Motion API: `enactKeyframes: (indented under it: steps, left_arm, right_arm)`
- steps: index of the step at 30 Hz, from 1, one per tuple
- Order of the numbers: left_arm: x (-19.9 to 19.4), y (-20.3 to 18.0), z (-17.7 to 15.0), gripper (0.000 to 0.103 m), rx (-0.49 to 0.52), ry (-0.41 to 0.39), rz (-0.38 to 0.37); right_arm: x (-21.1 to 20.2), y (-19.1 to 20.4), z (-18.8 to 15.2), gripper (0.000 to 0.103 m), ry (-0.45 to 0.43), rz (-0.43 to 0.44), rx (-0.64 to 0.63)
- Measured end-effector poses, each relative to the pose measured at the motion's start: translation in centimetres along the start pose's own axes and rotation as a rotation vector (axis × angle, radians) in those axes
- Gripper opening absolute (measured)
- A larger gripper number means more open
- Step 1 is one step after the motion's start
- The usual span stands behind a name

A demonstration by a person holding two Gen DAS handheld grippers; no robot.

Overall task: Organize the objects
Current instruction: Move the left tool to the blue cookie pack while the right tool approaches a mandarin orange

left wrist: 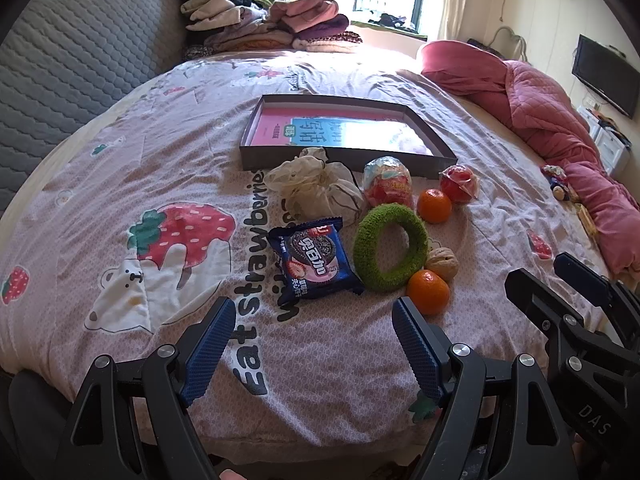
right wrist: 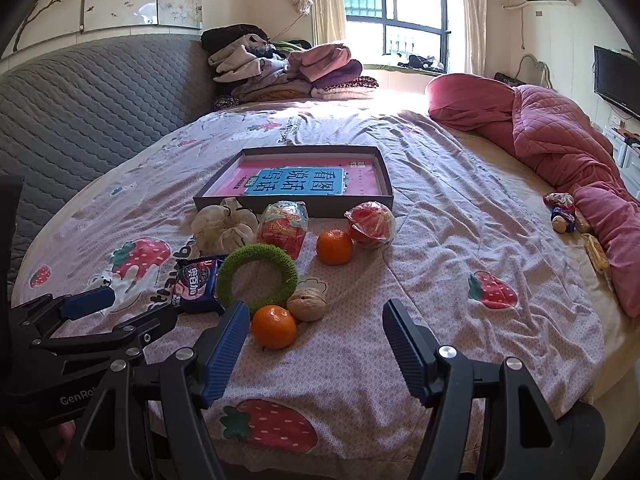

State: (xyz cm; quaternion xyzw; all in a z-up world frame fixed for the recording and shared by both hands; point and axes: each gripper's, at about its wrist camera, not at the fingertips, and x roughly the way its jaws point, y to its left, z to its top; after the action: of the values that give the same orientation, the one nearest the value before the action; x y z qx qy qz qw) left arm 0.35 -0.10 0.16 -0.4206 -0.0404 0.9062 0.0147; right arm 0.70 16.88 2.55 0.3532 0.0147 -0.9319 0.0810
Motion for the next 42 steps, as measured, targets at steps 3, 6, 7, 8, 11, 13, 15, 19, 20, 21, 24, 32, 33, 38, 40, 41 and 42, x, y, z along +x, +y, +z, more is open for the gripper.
enactKeyframes:
  steps: [3,6,7,8,11,13,15,19,20,21,24,32,33,38,40,41,42]
  left_arm:
    - [-0.1,0.0,0.0,0.081,-0.001,-0.001,0.000]
    - [-0.1,0.0,0.0,0.081,-0.001,0.000,-0.001]
    - [0.0,0.0,0.0,0.081,-0.001,0.001,0.000]
    - [0.0,0.0,0.0,0.081,-0.002,0.002,0.000]
    - [0.0,0.0,-0.1,0.081,-0.002,0.004,0.001]
    - [0.0,0.1,-0.1,0.081,-0.002,0.005,0.001]
    - [0.1,0.1,-0.1,0.081,-0.003,0.006,0.001]
    - [0.2,0.2,-0.2,0.081,-0.004,0.011,0.004]
    - [0.2,0.3,-0.2,0.081,-0.005,0.011,0.006]
    - [0.2,0.3,-0.2,0.081,-0.005,0.010,0.005]
    - [0.3,0.3,-0.2,0.081,-0.005,0.017,0.007]
    - [1.1,1.0,-0.3,0.081,-0.023,0.044,0.004]
    - [1.2,1.1,-0.3,0.081,-0.025,0.046,0.003]
    - [1.6,1.4,-0.3,0.081,-0.030,0.055,-0.001]
    - [1.8,1.3,-0.3,0.081,-0.025,0.055,-0.001]
    - [1.9,1.2,-0.3,0.081,-0.023,0.057,-0.001]
    - [2.0,1.2,-0.2,0.081,-0.022,0.059,-0.003]
  right_arm:
    - [-0.1,0.0,0.0,0.069,-0.003,0.000,-0.002]
    - [-0.1,0.0,0.0,0.069,-0.002,-0.001,-0.001]
    - [-0.1,0.0,-0.1,0.069,0.001,0.000,0.000]
    - [0.0,0.0,-0.1,0.069,0.001,-0.001,0.000]
    - [0.0,0.2,-0.1,0.069,0.004,0.000,-0.004]
    - [0.0,0.3,-0.1,0.069,0.006,0.000,-0.007]
    - [0.0,0.3,-0.2,0.069,0.006,0.001,-0.009]
    - [0.2,0.3,-0.2,0.069,0.013,0.004,-0.011]
    - [0.2,0.4,-0.2,0.069,0.013,0.005,-0.013]
    - [0.2,0.4,-0.3,0.069,0.015,0.007,-0.015]
    - [0.4,0.5,-0.3,0.069,0.022,0.011,-0.020]
    - [1.3,0.8,-0.8,0.069,0.058,0.040,-0.029]
    - [1.4,0.8,-0.9,0.069,0.061,0.043,-0.029]
    - [1.9,1.1,-1.2,0.069,0.082,0.062,-0.042]
    - [2.2,1.2,-1.4,0.069,0.092,0.069,-0.045]
    - [2.3,1.2,-1.4,0.068,0.096,0.071,-0.046]
    - [2.4,1.3,-1.5,0.069,0.100,0.072,-0.047]
